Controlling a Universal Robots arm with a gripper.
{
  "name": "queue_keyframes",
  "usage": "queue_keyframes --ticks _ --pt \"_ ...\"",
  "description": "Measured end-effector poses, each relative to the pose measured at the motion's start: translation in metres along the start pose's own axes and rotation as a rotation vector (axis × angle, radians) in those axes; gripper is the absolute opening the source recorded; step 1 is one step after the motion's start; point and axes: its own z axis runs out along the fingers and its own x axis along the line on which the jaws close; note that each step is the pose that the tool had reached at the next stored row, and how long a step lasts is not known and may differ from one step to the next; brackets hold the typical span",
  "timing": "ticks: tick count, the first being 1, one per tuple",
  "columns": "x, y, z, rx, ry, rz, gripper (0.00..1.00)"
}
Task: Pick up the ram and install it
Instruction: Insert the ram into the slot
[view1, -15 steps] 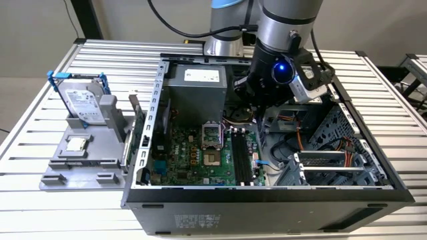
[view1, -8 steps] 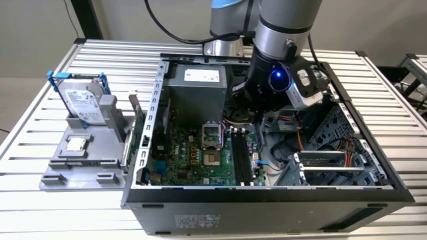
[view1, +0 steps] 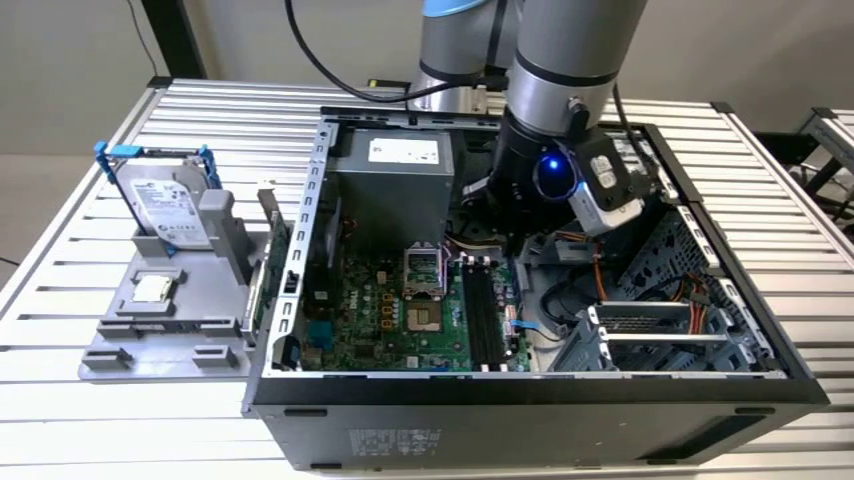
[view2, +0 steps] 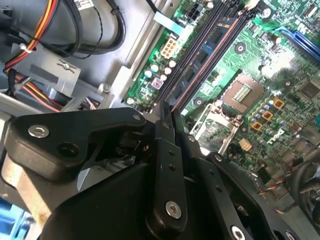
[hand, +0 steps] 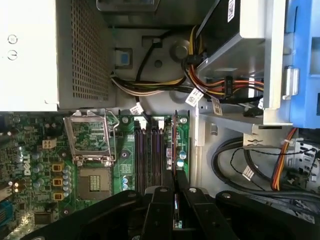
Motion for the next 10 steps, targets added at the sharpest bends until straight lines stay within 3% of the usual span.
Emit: queue_keyframes --ticks 10 --pt "0.0003 -0.0082 0.0095 0.0002 0.0001 0.000 0.00"
